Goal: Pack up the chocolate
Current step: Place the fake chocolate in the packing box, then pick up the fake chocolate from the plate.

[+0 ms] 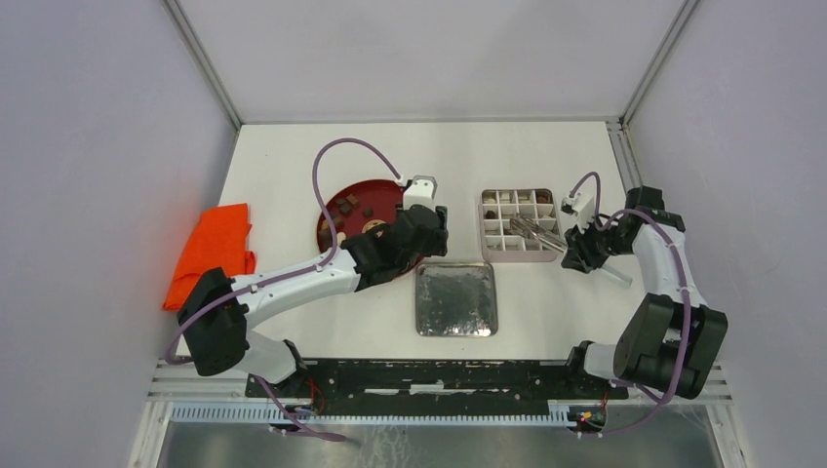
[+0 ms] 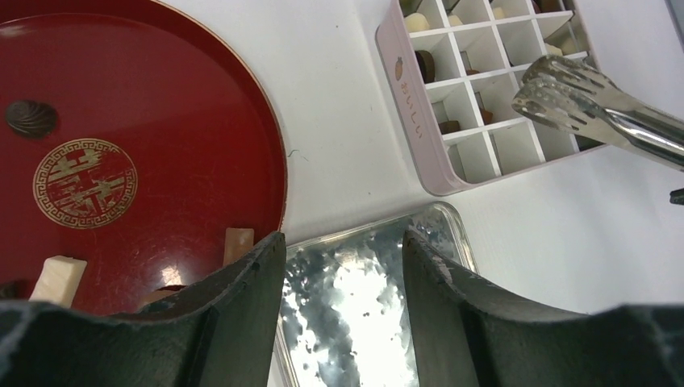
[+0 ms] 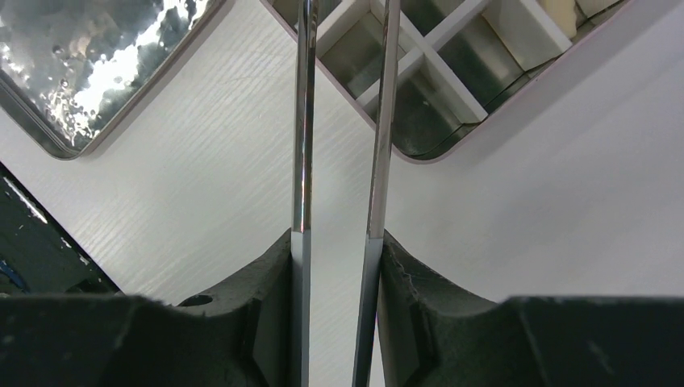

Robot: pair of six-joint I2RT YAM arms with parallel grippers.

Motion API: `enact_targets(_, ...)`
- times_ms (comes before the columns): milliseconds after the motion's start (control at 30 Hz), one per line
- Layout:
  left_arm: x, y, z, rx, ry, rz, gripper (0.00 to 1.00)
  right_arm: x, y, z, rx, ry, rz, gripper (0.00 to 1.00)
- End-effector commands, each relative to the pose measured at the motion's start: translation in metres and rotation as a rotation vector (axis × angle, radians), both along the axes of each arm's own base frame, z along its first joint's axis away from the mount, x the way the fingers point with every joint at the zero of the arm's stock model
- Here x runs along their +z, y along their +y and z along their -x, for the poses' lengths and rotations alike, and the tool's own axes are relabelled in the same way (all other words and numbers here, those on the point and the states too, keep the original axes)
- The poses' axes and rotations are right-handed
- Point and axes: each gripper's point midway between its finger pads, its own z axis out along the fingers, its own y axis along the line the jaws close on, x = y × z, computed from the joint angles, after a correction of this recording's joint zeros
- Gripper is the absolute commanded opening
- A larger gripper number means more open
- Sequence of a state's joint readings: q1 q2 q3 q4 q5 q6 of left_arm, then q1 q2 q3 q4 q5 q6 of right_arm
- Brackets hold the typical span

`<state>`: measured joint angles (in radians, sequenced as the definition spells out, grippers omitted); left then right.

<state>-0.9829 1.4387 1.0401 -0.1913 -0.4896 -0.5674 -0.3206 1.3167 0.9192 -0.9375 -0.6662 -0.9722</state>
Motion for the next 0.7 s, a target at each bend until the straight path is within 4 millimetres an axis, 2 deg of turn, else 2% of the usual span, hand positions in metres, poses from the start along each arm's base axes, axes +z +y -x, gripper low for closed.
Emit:
enact_targets(0, 0.023, -0.010, 0.002, -0.033, -0.008, 0.094, 0.62, 0.037, 0.012, -0.014, 0.035, -0.107, -0.055, 0.40)
enact_targets(133, 0.033, -0.020, 0.001, -0.115, 0.028, 0.212, 0.64, 0.049, 0.025, -0.017, 0.070, -0.139, -0.087, 0.40)
enact_targets(200, 0.040, -0.017, -0.004, -0.145, 0.048, 0.294, 0.65, 0.055, 0.036, -0.020, 0.101, -0.152, -0.102, 0.40)
enact_targets(300, 0.050, 0.007, -0.020, -0.152, 0.069, 0.391, 0.65, 0.068, 0.055, -0.029, 0.137, -0.184, -0.117, 0.40)
enact_targets(400, 0.061, 0.042, -0.034, -0.127, 0.062, 0.410, 0.66, 0.077, 0.081, -0.039, 0.188, -0.213, -0.107, 0.40)
enact_targets(500, 0.075, 0.079, -0.043, -0.084, 0.017, 0.338, 0.69, 0.084, 0.114, -0.045, 0.258, -0.232, -0.099, 0.40)
enact_targets(667, 0.089, 0.136, -0.047, 0.021, -0.053, 0.129, 0.76, 0.086, 0.167, -0.050, 0.377, -0.233, -0.060, 0.39)
